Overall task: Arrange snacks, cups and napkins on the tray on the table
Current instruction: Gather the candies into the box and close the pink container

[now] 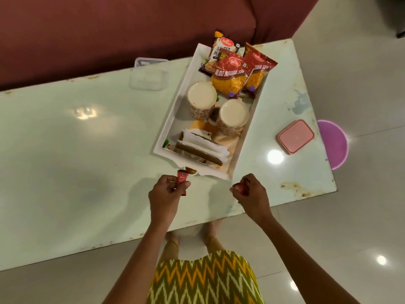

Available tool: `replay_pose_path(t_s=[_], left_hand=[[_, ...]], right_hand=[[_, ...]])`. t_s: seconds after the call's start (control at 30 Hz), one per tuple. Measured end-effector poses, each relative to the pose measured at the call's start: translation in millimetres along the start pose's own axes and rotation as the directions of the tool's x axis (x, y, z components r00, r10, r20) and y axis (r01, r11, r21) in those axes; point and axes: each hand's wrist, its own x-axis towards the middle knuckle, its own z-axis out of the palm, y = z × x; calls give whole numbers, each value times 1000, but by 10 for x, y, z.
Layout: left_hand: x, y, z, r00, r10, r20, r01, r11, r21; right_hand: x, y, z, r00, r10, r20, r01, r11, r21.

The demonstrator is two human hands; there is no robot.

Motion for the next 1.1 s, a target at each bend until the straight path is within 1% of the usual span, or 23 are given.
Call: replay_pose_path(t_s=[0.07, 0.13, 0.17, 0.23, 0.3, 0.4, 0.5, 0.53, 0.6, 0.73, 0.83, 0.9, 0.97, 1.0, 1.03, 1.07, 1.1], left_hand=[[28, 24, -62, 1000, 17, 23, -17, 1000, -21], [46, 59, -124, 999, 35, 36, -33, 998, -55], [60, 73, -166, 999, 41, 27, -39, 997, -74], [81, 112, -258, 999, 48, 3, -47, 993, -109], [110, 174, -342, 998, 62, -5, -62, 986, -156], [176, 273, -450, 996, 89, 0, -88, 976, -198], [287, 353, -532, 996, 91, 15, -84, 964, -254], [344, 378, -562, 994, 105, 31, -94, 965, -244], [497, 430, -624, 986, 155, 56, -143, 975, -172], [969, 596, -727, 967, 253, 34, -253, 967, -14], [1432, 757, -728, 963, 269, 10, -268, 956, 115], [1788, 874, -666, 975, 220, -22, -213, 963, 166], [2121, 981, -568, 993, 111, -48, -100, 977, 188], [2270, 1025, -505, 999, 27, -46, -20, 991, 131], [2390, 1061, -443, 997, -71, -33, 72, 997, 29], [2477, 1089, -384, 985, -170, -11, 169, 981, -95], [2534, 1110, -334, 967, -253, 15, 251, 945, -211]], right_hand=[[-116, -278, 135, 998, 62, -5, -60, 974, 218], [-186, -573, 260, 994, 109, 6, -101, 905, 412], [-198, -721, 325, 993, 119, 26, -116, 865, 489], [-191, -1001, 443, 992, 111, 66, -129, 798, 588], [-148, -1250, 546, 992, 75, 102, -122, 779, 615], [-89, -1540, 692, 989, 16, 149, -104, 787, 609], [-17, -1700, 779, 985, 28, 168, -131, 751, 647], [17, -1737, 789, 986, 38, 163, -138, 743, 655], [101, -1799, 790, 989, 46, 138, -127, 743, 658], [270, -1873, 741, 998, 22, 51, -50, 753, 656], [357, -1889, 710, 1000, -29, -5, 27, 816, 577], [396, -1868, 704, 998, -58, -13, 56, 849, 525], [419, -1829, 715, 997, -75, -7, 68, 864, 499], [435, -1802, 726, 997, -81, -6, 73, 865, 496], [451, -1763, 740, 997, -82, -6, 74, 865, 497], [463, -1736, 749, 997, -79, -6, 72, 862, 501], [478, -1706, 758, 997, -77, -7, 70, 862, 503]])
